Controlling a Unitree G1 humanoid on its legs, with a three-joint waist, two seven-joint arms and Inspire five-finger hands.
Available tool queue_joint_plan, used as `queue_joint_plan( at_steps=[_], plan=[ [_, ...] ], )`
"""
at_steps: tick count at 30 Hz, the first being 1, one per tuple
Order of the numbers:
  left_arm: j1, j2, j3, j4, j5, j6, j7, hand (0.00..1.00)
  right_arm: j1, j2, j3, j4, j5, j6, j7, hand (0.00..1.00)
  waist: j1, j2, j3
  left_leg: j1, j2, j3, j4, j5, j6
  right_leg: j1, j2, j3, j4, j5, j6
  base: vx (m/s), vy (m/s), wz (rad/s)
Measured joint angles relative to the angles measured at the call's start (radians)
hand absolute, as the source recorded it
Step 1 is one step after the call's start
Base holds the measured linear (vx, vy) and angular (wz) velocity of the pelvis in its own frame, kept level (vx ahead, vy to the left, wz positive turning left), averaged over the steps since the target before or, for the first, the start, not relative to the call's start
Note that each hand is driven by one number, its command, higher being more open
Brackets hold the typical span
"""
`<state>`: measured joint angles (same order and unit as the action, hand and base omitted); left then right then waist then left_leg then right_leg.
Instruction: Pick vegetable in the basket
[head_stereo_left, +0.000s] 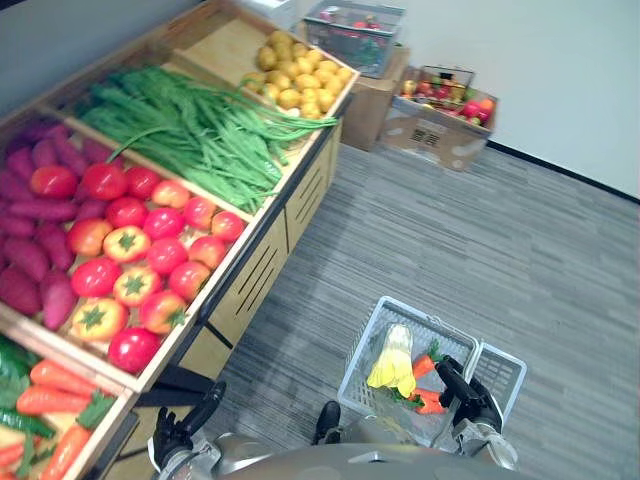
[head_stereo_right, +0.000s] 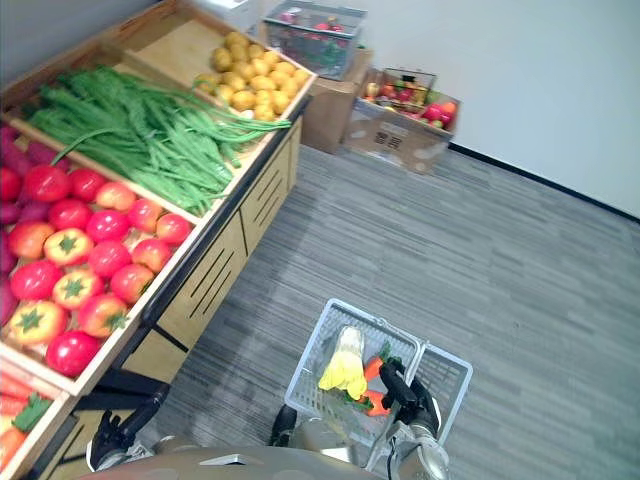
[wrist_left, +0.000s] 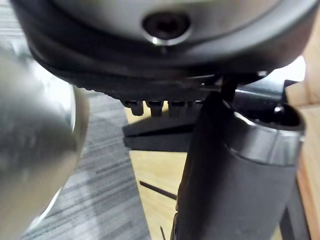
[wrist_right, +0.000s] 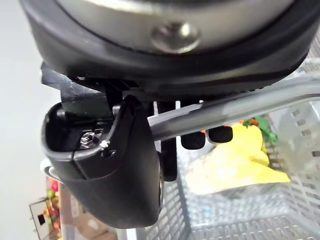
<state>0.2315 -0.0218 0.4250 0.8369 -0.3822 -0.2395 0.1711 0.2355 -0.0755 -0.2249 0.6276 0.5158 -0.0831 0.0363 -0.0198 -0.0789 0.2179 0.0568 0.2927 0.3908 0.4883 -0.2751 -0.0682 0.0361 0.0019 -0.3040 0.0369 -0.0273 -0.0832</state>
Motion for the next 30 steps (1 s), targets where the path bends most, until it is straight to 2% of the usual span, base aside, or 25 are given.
queue_joint_plan(
  at_steps=[1, 2, 3, 4, 6, 8, 10, 12, 17, 22, 27, 30],
  plan=[
    [0.010, -0.004, -0.017, 0.007, -0.010, 0.008, 0.009, 1.00, -0.008, -0.001, 0.000, 0.001, 0.000, -0.008, -0.001, 0.00, 0.013, 0.006, 0.009, -0.019, -0.072, -0.138, -0.032, -0.026, -0.002, -0.009, 0.004, 0.063, 0.004, 0.007, 0.011, -0.09, 0.174, -1.63],
    [0.032, -0.028, -0.025, 0.021, -0.012, 0.007, 0.016, 1.00, 0.003, -0.009, -0.001, 0.000, -0.001, -0.017, -0.003, 0.00, 0.015, 0.029, 0.007, -0.043, -0.115, -0.239, -0.076, -0.028, -0.002, -0.020, 0.014, 0.109, 0.015, 0.013, 0.022, -0.10, 0.215, -1.66],
    [0.041, -0.040, -0.037, 0.022, -0.013, 0.005, 0.010, 1.00, 0.014, -0.017, -0.003, -0.006, 0.000, -0.020, -0.007, 0.00, 0.017, 0.056, 0.005, -0.063, -0.129, -0.309, -0.114, -0.018, -0.006, -0.027, 0.032, 0.129, 0.014, 0.018, 0.033, -0.07, 0.163, -1.06],
    [0.047, -0.035, -0.054, 0.025, -0.013, 0.005, 0.004, 1.00, 0.024, -0.021, -0.004, -0.004, -0.001, -0.020, -0.009, 0.00, 0.021, 0.070, 0.002, -0.076, -0.132, -0.347, -0.119, -0.004, -0.027, -0.031, 0.044, 0.148, 0.016, 0.020, 0.037, -0.02, 0.216, -0.72],
    [0.051, -0.018, -0.055, 0.028, -0.021, 0.009, -0.002, 1.00, 0.069, 0.000, 0.000, -0.021, -0.001, -0.017, -0.015, 0.00, 0.015, 0.053, -0.021, -0.068, -0.164, -0.338, -0.169, -0.016, -0.019, -0.038, 0.025, 0.180, -0.003, 0.042, 0.070, 0.04, 0.199, -0.39],
    [0.045, -0.010, -0.064, 0.028, -0.047, 0.010, -0.005, 1.00, 0.090, 0.003, -0.001, -0.018, 0.001, -0.008, -0.019, 0.00, 0.017, 0.036, -0.032, -0.064, -0.199, -0.332, -0.218, 0.016, -0.002, -0.059, 0.000, 0.198, -0.016, 0.058, 0.086, 0.10, 0.180, -0.14],
    [0.043, -0.006, -0.074, 0.031, -0.063, 0.044, -0.017, 1.00, 0.098, 0.003, -0.001, -0.022, 0.000, -0.008, -0.020, 0.00, 0.016, 0.041, -0.038, -0.044, -0.222, -0.328, -0.265, 0.048, 0.021, -0.055, -0.015, 0.200, -0.040, 0.070, 0.101, 0.10, 0.122, 0.01],
    [0.039, -0.007, -0.075, 0.048, -0.096, 0.053, -0.030, 1.00, 0.101, 0.005, 0.001, -0.022, 0.000, -0.008, -0.020, 0.00, 0.021, 0.046, -0.045, -0.026, -0.240, -0.330, -0.306, 0.065, 0.029, -0.047, -0.019, 0.201, -0.060, 0.074, 0.106, 0.16, 0.096, 0.01],
    [0.043, 0.010, -0.118, 0.058, -0.081, 0.064, -0.038, 1.00, 0.095, 0.005, 0.002, -0.025, -0.003, -0.011, -0.018, 0.00, 0.041, 0.058, -0.059, 0.012, -0.234, -0.322, -0.336, 0.071, 0.029, -0.027, -0.007, 0.229, -0.078, 0.076, 0.104, 0.07, 0.010, -0.15],
    [0.044, 0.023, -0.145, 0.096, -0.079, 0.067, -0.037, 1.00, 0.088, 0.002, 0.001, 0.039, -0.051, -0.011, -0.023, 0.00, 0.042, 0.070, -0.083, 0.025, -0.232, -0.308, -0.345, 0.071, 0.029, -0.021, 0.000, 0.259, -0.096, 0.094, 0.101, -0.02, -0.001, -0.18],
    [0.048, 0.040, -0.161, 0.108, -0.047, 0.068, -0.048, 1.00, 0.057, 0.000, 0.025, 0.046, -0.103, -0.013, -0.021, 0.00, 0.047, 0.058, -0.096, 0.036, -0.236, -0.283, -0.356, 0.074, 0.025, -0.020, 0.000, 0.298, -0.116, 0.126, 0.106, -0.10, 0.017, -0.21],
    [0.045, 0.051, -0.166, 0.120, -0.035, 0.068, -0.048, 1.00, 0.048, 0.000, 0.046, 0.046, -0.119, -0.013, -0.017, 0.00, 0.050, 0.052, -0.102, 0.038, -0.235, -0.255, -0.362, 0.069, 0.013, -0.038, 0.000, 0.329, -0.121, 0.134, 0.115, -0.13, 0.003, -0.30]
  ],
)
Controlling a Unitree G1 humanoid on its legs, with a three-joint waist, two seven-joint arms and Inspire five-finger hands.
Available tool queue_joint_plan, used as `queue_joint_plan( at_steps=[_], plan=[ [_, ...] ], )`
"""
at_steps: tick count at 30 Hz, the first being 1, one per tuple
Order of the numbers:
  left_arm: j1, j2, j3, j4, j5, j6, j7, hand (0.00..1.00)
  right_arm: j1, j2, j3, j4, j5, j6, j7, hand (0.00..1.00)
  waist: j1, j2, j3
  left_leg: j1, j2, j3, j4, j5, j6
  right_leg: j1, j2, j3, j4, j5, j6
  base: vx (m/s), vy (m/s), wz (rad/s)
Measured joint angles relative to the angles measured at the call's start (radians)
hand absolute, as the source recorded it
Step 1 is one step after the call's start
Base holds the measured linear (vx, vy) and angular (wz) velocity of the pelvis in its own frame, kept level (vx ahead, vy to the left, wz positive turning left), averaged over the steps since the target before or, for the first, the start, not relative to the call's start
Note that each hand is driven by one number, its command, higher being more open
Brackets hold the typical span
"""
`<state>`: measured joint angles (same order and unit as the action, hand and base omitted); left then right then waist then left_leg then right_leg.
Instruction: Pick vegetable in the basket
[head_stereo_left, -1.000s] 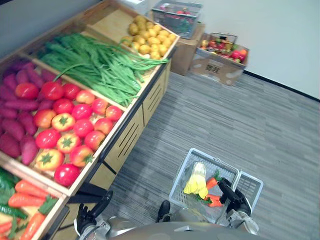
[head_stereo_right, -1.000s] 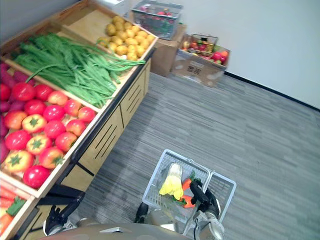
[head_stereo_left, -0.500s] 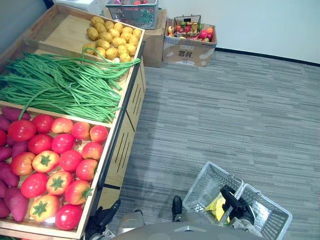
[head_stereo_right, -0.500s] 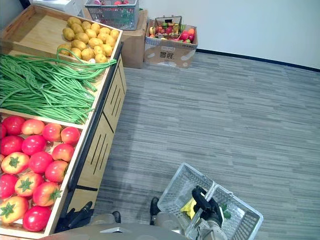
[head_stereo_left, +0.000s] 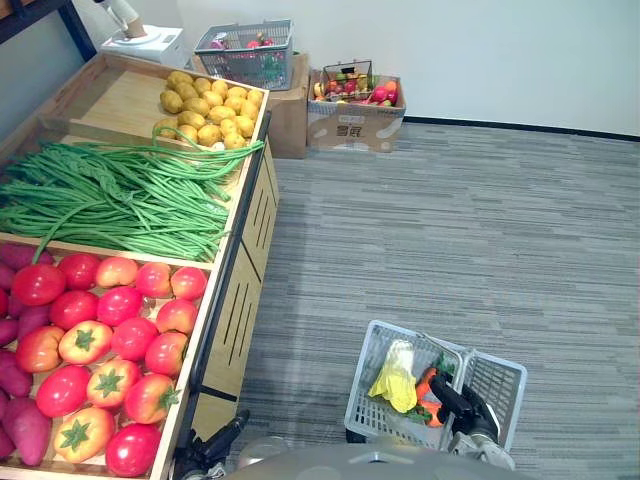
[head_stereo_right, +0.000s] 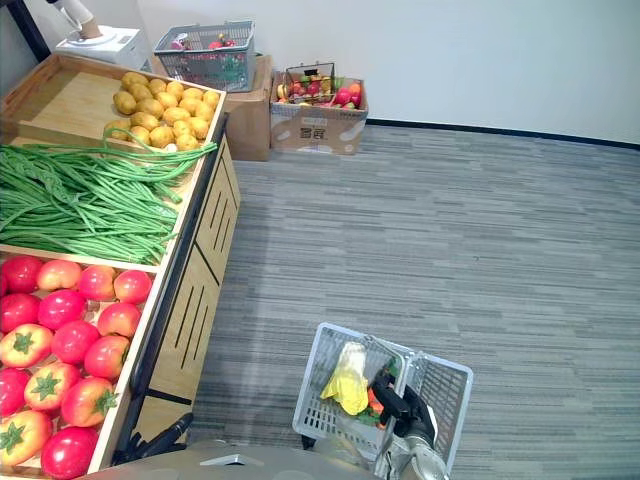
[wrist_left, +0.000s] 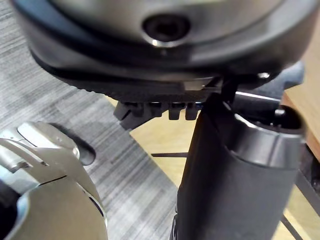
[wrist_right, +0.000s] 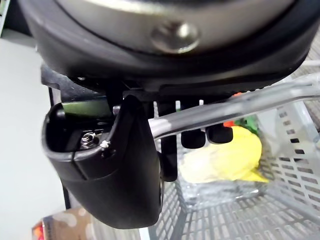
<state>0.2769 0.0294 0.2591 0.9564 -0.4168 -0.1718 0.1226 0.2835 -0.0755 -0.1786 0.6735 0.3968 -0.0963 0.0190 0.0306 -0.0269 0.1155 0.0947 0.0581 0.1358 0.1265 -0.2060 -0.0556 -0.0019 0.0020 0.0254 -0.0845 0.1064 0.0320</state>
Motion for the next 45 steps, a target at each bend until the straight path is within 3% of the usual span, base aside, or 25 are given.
queue_joint_plan(
  at_steps=[6, 8, 11, 12, 13, 14, 15, 17, 18, 20, 26, 31, 38, 45],
  plan=[
    [0.026, 0.015, -0.017, 0.018, 0.074, 0.003, 0.001, 1.00, -0.018, -0.002, -0.008, -0.001, 0.002, -0.001, 0.000, 0.00, -0.002, 0.000, 0.002, -0.003, 0.004, 0.124, -0.005, -0.008, -0.007, -0.068, 0.022, 0.129, 0.003, 0.032, 0.011, -0.04, 0.009, -0.63],
    [0.035, 0.022, -0.018, 0.017, 0.075, 0.008, 0.000, 1.00, -0.029, -0.002, -0.008, -0.014, 0.002, -0.001, -0.003, 0.00, -0.003, -0.008, 0.007, -0.034, 0.007, 0.169, 0.021, -0.011, 0.003, -0.107, 0.036, 0.177, 0.016, 0.050, 0.011, 0.01, 0.010, -0.78],
    [0.034, 0.038, -0.028, -0.008, 0.078, 0.022, -0.001, 1.00, -0.050, 0.004, -0.008, -0.020, 0.005, 0.000, -0.011, 0.00, -0.006, -0.030, 0.028, -0.082, 0.006, 0.189, 0.067, -0.020, 0.018, -0.157, 0.041, 0.199, 0.029, 0.094, 0.033, -0.04, 0.001, -0.40],
    [0.035, 0.040, -0.029, -0.017, 0.080, 0.022, -0.002, 1.00, -0.056, 0.006, -0.005, -0.020, 0.005, 0.000, -0.011, 0.00, -0.005, -0.035, 0.038, -0.087, 0.009, 0.192, 0.072, -0.019, 0.021, -0.161, 0.042, 0.200, 0.019, 0.119, 0.066, -0.13, 0.020, -0.25],
    [0.032, 0.042, -0.029, -0.027, 0.110, 0.020, -0.004, 1.00, -0.072, 0.006, -0.006, -0.019, 0.004, 0.000, -0.011, 0.00, 0.002, -0.024, 0.055, -0.090, 0.041, 0.210, 0.063, -0.011, 0.032, -0.166, 0.035, 0.147, 0.058, 0.084, 0.047, -0.11, 0.045, 0.02],
    [0.022, 0.051, -0.054, -0.035, 0.123, 0.020, -0.011, 1.00, -0.072, 0.006, -0.018, -0.018, 0.004, 0.001, -0.012, 0.00, -0.001, -0.012, 0.064, -0.087, 0.052, 0.199, 0.062, -0.003, 0.028, -0.202, 0.010, -0.004, 0.288, -0.088, -0.038, -0.06, 0.040, 0.17],
    [0.029, 0.051, -0.072, -0.051, 0.148, 0.020, -0.014, 1.00, -0.070, 0.006, -0.024, -0.016, 0.004, 0.001, -0.012, 0.00, 0.004, -0.003, 0.067, -0.080, 0.057, 0.196, 0.057, 0.002, 0.023, -0.203, -0.020, -0.078, 0.388, -0.164, -0.020, 0.03, 0.012, 0.18],
    [0.034, 0.070, -0.099, -0.064, 0.153, 0.018, -0.019, 1.00, -0.062, 0.007, -0.022, -0.006, 0.003, 0.001, -0.007, 0.00, 0.023, -0.026, 0.051, -0.064, 0.045, 0.200, 0.036, 0.017, 0.010, -0.133, -0.069, -0.123, 0.328, -0.203, 0.009, 0.03, -0.079, -0.08],
    [0.025, 0.078, -0.101, -0.058, 0.155, 0.017, -0.020, 1.00, -0.072, 0.006, -0.019, 0.007, 0.002, -0.002, -0.008, 0.00, 0.024, -0.036, 0.040, -0.068, 0.044, 0.197, 0.029, 0.023, 0.005, -0.104, -0.063, -0.121, 0.249, -0.191, 0.016, 0.01, -0.134, -0.09],
    [0.006, 0.069, -0.133, -0.063, 0.194, -0.011, -0.032, 1.00, -0.090, 0.004, -0.022, 0.070, -0.040, -0.019, -0.029, 0.00, 0.023, -0.013, 0.024, -0.073, 0.053, 0.187, -0.004, 0.051, -0.012, -0.048, -0.031, -0.118, 0.107, -0.112, 0.009, 0.03, -0.112, -0.03],
    [-0.051, 0.049, -0.149, -0.027, 0.206, -0.031, -0.046, 1.00, -0.056, 0.001, -0.024, 0.167, -0.119, -0.016, -0.046, 0.00, 0.014, 0.020, 0.007, -0.031, 0.056, 0.147, -0.029, 0.059, -0.020, 0.023, -0.017, -0.143, 0.042, -0.086, 0.000, 0.05, -0.052, 0.06],
    [-0.069, 0.066, -0.166, 0.001, 0.190, -0.045, -0.047, 1.00, -0.043, 0.020, -0.029, 0.219, -0.115, -0.017, -0.055, 0.00, 0.013, 0.002, -0.006, -0.016, 0.034, 0.087, -0.042, 0.065, -0.011, 0.076, -0.031, -0.194, 0.007, -0.081, 0.007, 0.01, 0.015, 0.31],
    [-0.082, 0.072, -0.164, 0.044, 0.149, -0.048, -0.031, 1.00, -0.066, 0.043, -0.049, 0.250, -0.059, -0.036, -0.086, 0.00, 0.017, -0.011, -0.004, -0.007, -0.002, 0.067, -0.047, 0.077, 0.008, 0.093, -0.066, -0.213, 0.006, -0.068, 0.027, -0.05, 0.052, 0.11],
    [-0.083, 0.090, -0.166, 0.061, 0.145, -0.047, -0.073, 1.00, -0.072, 0.063, -0.082, 0.290, -0.027, -0.048, -0.117, 0.00, 0.014, -0.026, -0.010, 0.004, -0.015, 0.053, -0.064, 0.088, 0.024, 0.094, -0.088, -0.228, 0.001, -0.063, 0.036, -0.06, 0.027, 0.04]
  ],
)
